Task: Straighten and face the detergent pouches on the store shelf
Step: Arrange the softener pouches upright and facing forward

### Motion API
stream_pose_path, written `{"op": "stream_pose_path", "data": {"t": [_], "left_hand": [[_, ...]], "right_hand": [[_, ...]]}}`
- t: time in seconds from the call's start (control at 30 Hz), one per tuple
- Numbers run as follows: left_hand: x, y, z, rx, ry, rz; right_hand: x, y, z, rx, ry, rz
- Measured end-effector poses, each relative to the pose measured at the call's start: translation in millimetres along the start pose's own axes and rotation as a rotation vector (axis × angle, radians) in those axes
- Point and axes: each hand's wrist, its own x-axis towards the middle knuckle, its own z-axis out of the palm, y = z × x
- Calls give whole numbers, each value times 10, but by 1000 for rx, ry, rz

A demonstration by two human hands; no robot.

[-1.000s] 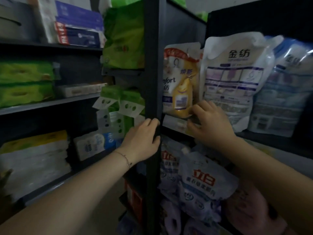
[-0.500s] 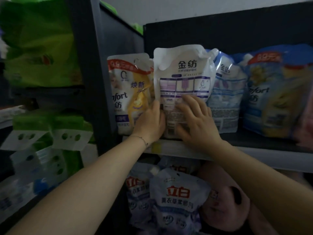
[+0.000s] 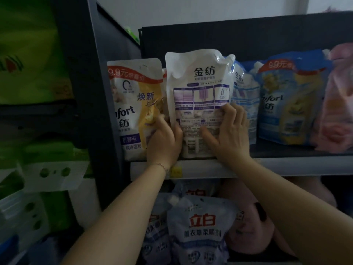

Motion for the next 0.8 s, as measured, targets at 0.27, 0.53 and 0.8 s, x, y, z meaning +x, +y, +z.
{"op": "stream_pose_path", "data": {"t": [0.27,0.53,0.8], "left_hand": [[16,-79,-2,78,-84,102],[-13,-168,-17,-16,-99,253],[-53,-179,-7,-134,-79,358]], "right_hand": [[-27,11,50,-213,90,-178],[-34,8,39,-22,-39,-230],[-42,18,27,-1,-200,-237]]}}
